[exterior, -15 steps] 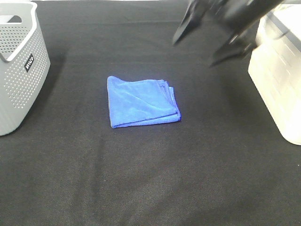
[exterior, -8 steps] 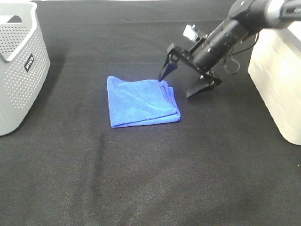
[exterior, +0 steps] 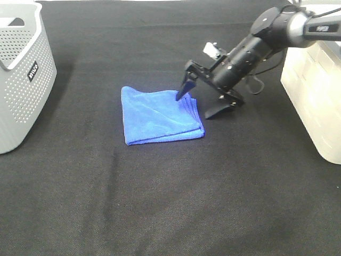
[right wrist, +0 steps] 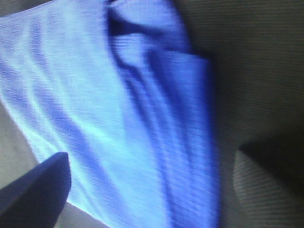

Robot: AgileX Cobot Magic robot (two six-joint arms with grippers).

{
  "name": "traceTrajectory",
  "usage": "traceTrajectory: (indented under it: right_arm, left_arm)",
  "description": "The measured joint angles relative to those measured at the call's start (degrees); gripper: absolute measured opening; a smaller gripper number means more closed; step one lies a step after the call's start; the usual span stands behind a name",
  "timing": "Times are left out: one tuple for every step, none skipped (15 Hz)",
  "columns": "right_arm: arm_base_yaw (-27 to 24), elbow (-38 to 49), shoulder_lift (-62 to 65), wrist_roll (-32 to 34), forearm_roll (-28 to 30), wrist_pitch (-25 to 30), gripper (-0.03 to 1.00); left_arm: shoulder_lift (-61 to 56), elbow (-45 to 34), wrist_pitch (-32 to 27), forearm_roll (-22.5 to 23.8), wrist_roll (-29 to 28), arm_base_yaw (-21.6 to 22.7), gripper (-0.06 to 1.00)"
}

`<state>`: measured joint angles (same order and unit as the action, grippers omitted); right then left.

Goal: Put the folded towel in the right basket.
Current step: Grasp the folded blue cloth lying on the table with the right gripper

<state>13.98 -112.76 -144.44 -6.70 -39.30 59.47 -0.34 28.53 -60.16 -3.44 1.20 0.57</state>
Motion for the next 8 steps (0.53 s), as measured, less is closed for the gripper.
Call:
traceTrajectory:
  right_arm:
    - [0.0,0.0,0.0,0.0,0.0,0.0,0.91]
    - [1.4,-0.3,-0.7,-0.1,-1.5,-0.4,0.89]
    - [2.8,-0.5,-1.3,-0.3,-3.7,-0.9,0.85]
    - [4.6,-0.5,-2.1,-1.5,-5.8,-1.3,0.76]
    - [4.9,-0.5,-2.3,-1.6,-6.2,-1.7,0.69]
    - [5.0,-0.5,-2.5,-1.6,-6.1,-1.9,0.59]
    - [5.0,-0.5,-2.9,-1.6,-5.8,-2.2,0.46]
    - [5.0,-0.3,-3.0,-1.7,-5.2,-2.5,0.23]
  left_arm:
    - [0.0,0.0,0.0,0.0,0.0,0.0,0.99]
    - [0.0,0.0,0.0,0.0,0.0,0.0,0.99]
    - [0.0,0.0,0.0,0.0,0.0,0.0,0.99]
    - [0.0,0.0,0.0,0.0,0.0,0.0,0.99]
    - [0.0,0.0,0.0,0.0,0.0,0.0,0.99]
    - [0.0,0.0,0.0,0.0,0.0,0.0,0.99]
    - [0.0,0.0,0.0,0.0,0.0,0.0,0.99]
    - [0.0,0.0,0.0,0.0,0.0,0.0,0.99]
